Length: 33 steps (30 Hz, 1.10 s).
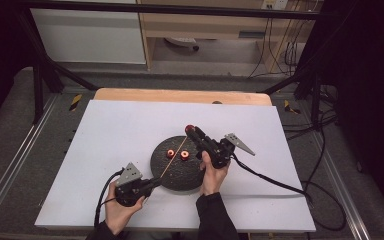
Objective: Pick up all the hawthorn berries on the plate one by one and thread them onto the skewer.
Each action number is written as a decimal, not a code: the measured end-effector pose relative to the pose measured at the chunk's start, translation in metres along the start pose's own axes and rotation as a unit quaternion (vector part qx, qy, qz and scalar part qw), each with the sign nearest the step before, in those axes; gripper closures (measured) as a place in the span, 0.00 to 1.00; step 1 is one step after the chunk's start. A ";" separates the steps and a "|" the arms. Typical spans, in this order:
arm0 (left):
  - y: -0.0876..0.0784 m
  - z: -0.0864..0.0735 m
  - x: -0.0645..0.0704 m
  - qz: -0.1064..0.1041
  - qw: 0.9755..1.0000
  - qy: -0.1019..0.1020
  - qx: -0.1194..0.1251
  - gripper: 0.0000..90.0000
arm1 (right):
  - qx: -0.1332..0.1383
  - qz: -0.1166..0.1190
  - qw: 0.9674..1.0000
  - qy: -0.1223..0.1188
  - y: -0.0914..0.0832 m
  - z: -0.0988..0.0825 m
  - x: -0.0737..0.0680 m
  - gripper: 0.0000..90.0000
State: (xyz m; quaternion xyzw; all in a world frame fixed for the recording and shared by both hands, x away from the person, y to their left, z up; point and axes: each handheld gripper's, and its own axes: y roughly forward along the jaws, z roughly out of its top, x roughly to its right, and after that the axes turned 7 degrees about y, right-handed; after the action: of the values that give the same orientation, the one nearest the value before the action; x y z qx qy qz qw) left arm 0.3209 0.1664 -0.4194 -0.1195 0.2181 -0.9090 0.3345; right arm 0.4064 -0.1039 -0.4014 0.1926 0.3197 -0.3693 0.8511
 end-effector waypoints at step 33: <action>0.031 0.045 0.002 0.007 1.000 0.002 0.015 0.98 | -0.041 0.012 0.999 -0.008 -0.014 -0.024 -0.008 0.70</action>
State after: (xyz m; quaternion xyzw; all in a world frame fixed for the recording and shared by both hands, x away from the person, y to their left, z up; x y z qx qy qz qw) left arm 0.3529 0.1298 -0.3943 -0.1107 0.2063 -0.9099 0.3424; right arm 0.3817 -0.0956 -0.4148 0.1580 0.3255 -0.3470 0.8652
